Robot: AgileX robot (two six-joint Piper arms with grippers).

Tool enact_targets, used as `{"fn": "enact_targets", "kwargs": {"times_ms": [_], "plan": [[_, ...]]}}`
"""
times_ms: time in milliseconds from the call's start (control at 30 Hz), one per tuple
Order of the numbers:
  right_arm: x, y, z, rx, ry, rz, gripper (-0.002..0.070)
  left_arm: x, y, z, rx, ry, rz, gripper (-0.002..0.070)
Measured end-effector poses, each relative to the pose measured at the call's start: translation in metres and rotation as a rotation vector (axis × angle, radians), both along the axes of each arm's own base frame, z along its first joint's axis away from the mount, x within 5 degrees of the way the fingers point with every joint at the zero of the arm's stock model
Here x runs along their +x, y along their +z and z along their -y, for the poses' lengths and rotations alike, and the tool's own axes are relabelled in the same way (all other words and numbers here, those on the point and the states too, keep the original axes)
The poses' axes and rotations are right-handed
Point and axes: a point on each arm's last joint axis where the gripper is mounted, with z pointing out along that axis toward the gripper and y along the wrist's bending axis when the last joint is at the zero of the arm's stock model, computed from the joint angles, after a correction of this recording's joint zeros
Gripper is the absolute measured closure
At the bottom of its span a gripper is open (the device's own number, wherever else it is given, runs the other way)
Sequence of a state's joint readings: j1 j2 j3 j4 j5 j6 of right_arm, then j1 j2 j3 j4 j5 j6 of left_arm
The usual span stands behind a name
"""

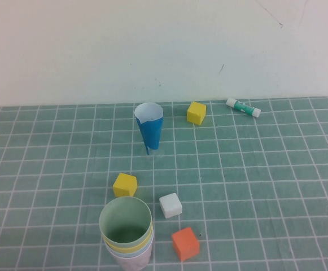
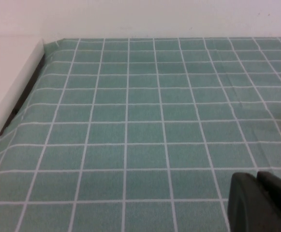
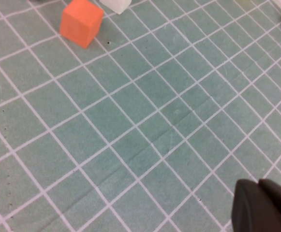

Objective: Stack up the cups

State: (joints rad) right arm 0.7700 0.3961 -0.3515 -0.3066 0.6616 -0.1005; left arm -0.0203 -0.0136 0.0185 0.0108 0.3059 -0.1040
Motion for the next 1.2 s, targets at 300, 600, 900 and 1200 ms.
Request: {"fn": "enact_targets", "kwargs": {"times_ms": [300, 600, 900, 1200], "plan": [[0.000, 0.000, 0.000, 0.000, 0.000, 0.000, 0.0678, 0.000, 0.000, 0.000, -0.049, 0.008, -0.003, 0.0676], [0.000, 0.000, 0.000, 0.000, 0.000, 0.000, 0.0678, 0.000, 0.000, 0.000, -0.057, 0.010, -0.004, 0.0676], [0.000, 0.000, 0.000, 0.000, 0.000, 0.000, 0.0678, 0.000, 0.000, 0.000, -0.059, 0.011, -0.004, 0.0676], [-0.002, 0.005, 0.011, 0.011, -0.083, 0.065, 0.0678, 0.000, 0.000, 0.000, -0.060, 0.011, -0.004, 0.0676]]}}
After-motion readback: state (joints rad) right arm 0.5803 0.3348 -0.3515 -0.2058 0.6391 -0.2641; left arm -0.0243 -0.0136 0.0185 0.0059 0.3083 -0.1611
